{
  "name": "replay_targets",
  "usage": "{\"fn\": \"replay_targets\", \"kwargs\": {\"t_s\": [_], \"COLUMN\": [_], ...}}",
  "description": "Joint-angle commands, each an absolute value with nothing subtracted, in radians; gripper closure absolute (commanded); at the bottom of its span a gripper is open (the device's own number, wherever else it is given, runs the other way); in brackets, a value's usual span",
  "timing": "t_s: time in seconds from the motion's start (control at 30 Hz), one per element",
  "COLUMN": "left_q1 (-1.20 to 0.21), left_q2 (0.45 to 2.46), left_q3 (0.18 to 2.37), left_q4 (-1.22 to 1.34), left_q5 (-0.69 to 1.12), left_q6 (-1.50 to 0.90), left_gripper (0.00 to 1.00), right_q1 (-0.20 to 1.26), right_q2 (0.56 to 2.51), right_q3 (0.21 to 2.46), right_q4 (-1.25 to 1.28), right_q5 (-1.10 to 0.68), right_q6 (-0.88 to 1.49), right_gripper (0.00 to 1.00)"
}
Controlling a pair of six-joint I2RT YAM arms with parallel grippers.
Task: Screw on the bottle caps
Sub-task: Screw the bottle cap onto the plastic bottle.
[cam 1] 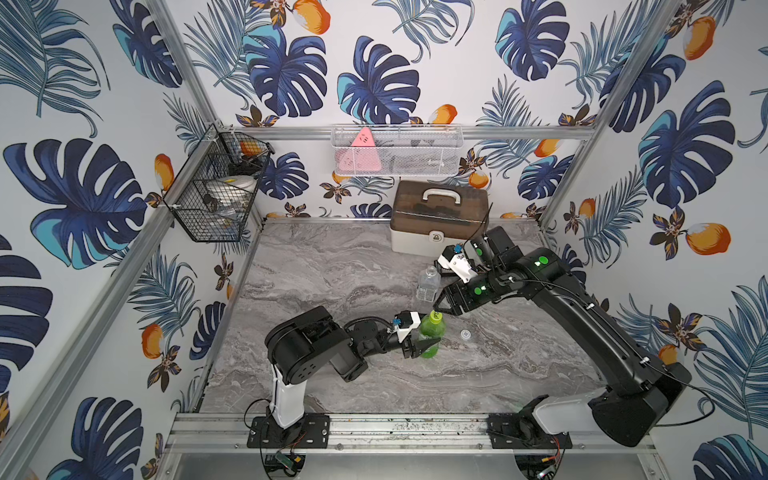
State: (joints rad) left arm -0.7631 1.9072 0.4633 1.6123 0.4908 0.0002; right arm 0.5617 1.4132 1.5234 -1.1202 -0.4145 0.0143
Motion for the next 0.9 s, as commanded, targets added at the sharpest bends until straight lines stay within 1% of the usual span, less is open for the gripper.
{"fn": "replay_targets", "kwargs": {"t_s": [0.0,0.17,0.27,0.47,0.63,0.87], "left_q1": [-0.749,-0.745,-0.744,-0.744,-0.745,-0.744], "left_q2": [1.921,1.919,1.921,1.924,1.925,1.925], "left_q3": [0.453,0.456,0.457,0.458,0.456,0.453], "left_q4": [1.547,1.548,1.547,1.547,1.546,1.546], "left_q5": [0.489,0.497,0.499,0.504,0.491,0.476], "left_q6": [0.024,0.020,0.017,0.007,0.007,0.002], "left_gripper": [0.32,0.32,0.32,0.32,0.32,0.32], "right_q1": [0.560,0.560,0.560,0.560,0.560,0.560], "right_q2": [1.445,1.432,1.421,1.401,1.394,1.379], "right_q3": [1.526,1.460,1.425,1.393,1.393,1.357], "right_q4": [-1.041,-0.988,-0.979,-0.989,-1.019,-1.032], "right_q5": [-0.475,-0.571,-0.582,-0.560,-0.581,-0.619], "right_q6": [-0.031,-0.047,-0.043,-0.053,-0.064,-0.074], "right_gripper": [0.35,0.53,0.58,0.60,0.68,0.71]}}
